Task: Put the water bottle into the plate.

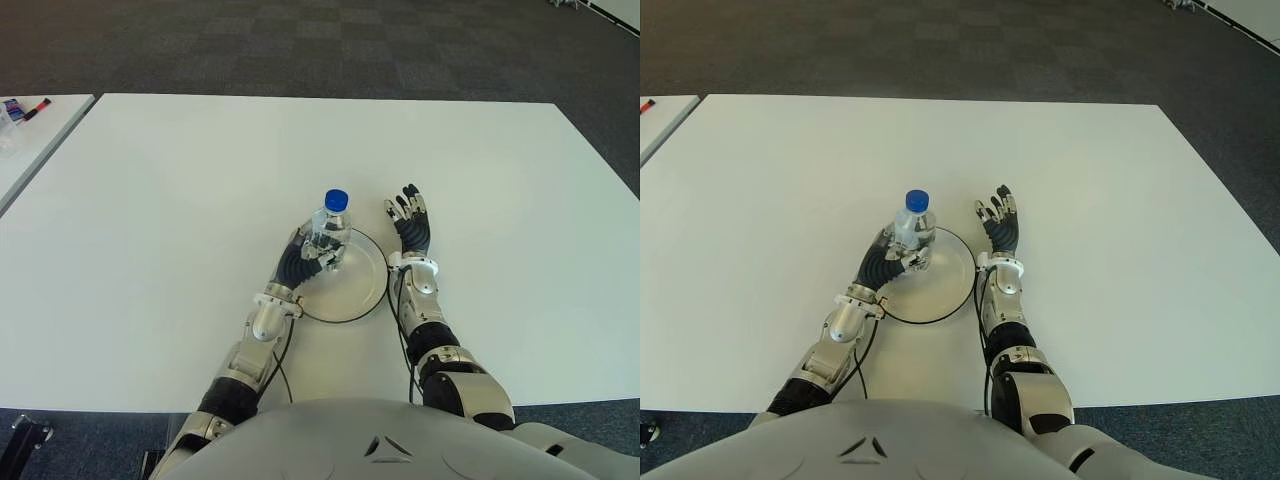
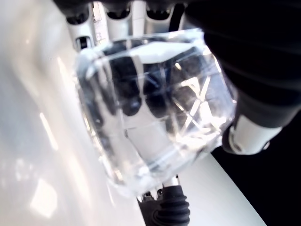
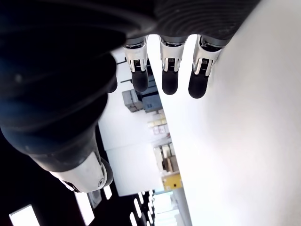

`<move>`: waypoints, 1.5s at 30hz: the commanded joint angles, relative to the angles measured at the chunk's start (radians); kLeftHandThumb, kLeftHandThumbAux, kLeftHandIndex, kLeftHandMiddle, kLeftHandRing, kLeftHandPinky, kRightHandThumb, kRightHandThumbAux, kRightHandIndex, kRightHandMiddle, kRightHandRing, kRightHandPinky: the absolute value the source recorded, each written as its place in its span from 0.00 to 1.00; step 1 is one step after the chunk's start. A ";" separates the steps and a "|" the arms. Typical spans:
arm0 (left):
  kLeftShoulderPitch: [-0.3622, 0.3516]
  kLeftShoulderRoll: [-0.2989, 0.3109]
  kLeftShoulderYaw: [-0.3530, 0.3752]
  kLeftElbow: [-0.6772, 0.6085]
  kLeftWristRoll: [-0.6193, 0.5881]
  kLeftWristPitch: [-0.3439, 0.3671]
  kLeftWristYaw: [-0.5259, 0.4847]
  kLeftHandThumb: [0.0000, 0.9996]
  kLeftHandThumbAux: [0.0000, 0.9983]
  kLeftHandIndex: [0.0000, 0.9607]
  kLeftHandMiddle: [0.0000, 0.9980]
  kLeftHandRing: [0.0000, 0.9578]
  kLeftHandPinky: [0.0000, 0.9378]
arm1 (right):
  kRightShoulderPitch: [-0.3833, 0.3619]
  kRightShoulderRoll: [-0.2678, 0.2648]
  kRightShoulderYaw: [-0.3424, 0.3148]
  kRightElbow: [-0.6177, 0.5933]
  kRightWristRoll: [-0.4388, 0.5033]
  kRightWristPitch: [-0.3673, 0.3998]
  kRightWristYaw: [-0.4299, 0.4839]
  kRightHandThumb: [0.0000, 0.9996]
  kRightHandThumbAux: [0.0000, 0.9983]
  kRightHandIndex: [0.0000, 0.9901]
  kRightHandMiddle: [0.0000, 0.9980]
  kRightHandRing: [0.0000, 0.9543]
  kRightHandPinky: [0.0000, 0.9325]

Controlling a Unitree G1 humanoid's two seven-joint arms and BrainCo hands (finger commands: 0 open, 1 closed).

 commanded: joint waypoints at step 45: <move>0.000 0.034 -0.006 0.062 -0.001 -0.005 -0.009 0.00 0.80 0.12 0.12 0.11 0.14 | 0.053 0.062 -0.012 0.052 0.018 0.052 -0.008 0.05 0.80 0.09 0.09 0.09 0.15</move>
